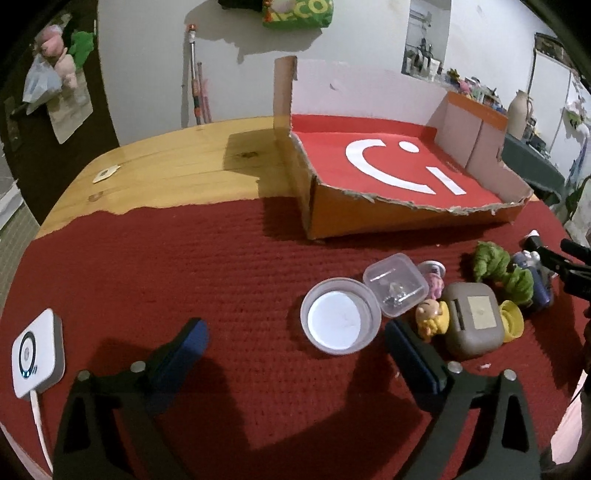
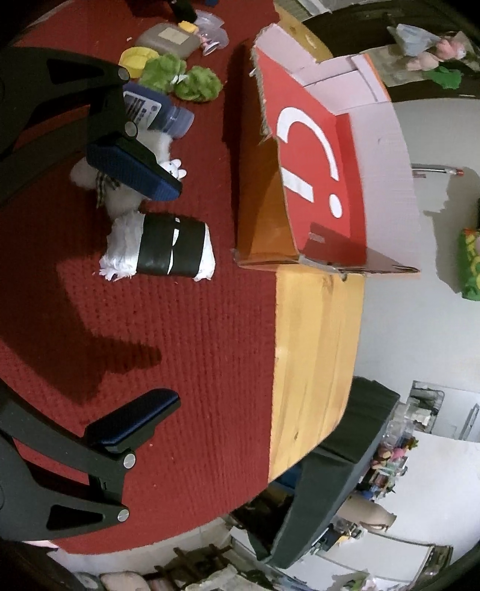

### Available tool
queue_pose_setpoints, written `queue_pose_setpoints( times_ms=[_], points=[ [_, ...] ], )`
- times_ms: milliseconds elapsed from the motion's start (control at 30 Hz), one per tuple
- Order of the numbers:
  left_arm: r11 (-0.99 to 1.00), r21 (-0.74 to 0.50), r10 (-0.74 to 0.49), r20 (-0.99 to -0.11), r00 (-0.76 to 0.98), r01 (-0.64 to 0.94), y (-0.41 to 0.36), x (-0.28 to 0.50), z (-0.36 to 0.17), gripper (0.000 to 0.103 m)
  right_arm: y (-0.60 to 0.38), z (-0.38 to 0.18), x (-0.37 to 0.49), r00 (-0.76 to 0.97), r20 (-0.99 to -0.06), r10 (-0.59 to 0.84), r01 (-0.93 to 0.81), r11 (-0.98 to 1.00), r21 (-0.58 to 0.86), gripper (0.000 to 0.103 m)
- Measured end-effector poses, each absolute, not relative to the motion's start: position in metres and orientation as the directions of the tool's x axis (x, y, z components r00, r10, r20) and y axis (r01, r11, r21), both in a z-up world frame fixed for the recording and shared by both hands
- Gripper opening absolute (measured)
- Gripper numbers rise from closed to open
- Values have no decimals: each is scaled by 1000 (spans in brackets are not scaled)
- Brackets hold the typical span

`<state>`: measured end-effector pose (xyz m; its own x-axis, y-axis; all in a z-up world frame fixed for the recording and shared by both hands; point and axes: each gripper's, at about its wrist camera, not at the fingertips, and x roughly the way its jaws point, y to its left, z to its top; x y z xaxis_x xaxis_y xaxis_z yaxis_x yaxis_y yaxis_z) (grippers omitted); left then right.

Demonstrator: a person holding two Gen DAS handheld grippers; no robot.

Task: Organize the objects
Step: 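Reach the right tool to the black-and-white roll and the left tool to the clear round lid, then grasp the black-and-white roll with the right tool while the left tool grasps the clear lid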

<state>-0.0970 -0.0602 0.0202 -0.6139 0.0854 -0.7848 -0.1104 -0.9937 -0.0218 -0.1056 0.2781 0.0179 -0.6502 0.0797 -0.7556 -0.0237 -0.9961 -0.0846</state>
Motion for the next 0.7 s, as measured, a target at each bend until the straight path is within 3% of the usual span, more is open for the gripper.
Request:
queue_pose_setpoints(
  times_ms=[67, 133, 200, 267, 300, 333, 700],
  points=[
    [-993, -19, 89, -783, -615, -119, -58, -100, 20, 94, 277, 15, -107, -640, -765, 76, -16, -996, -86, 96],
    [-990, -26, 106, -779, -618, -138, -56, -102, 21, 87, 276, 9, -109, -620, -783, 51, 8, -997, -71, 77],
    [-987, -30, 122, -772, -623, -156, -52, -103, 22, 79, 277, 8, -107, -619, -786, 2, 31, -999, -28, 67],
    [-985, -31, 132, -763, -632, -168, -50, -103, 23, 62, 276, 10, -106, -620, -784, -33, 59, -998, -5, 53],
    [-984, -32, 138, -759, -636, -176, -49, -103, 24, 56, 275, 11, -105, -623, -781, -51, 78, -997, 3, 37],
    [-982, -36, 147, -757, -637, -184, -48, -103, 25, 45, 273, 11, -104, -624, -779, -62, 89, -996, 8, 33],
    [-981, -62, 174, -711, -681, -186, -43, -92, 48, 42, 270, 43, -88, -700, -704, -121, 130, -991, 41, 32]
  ],
)
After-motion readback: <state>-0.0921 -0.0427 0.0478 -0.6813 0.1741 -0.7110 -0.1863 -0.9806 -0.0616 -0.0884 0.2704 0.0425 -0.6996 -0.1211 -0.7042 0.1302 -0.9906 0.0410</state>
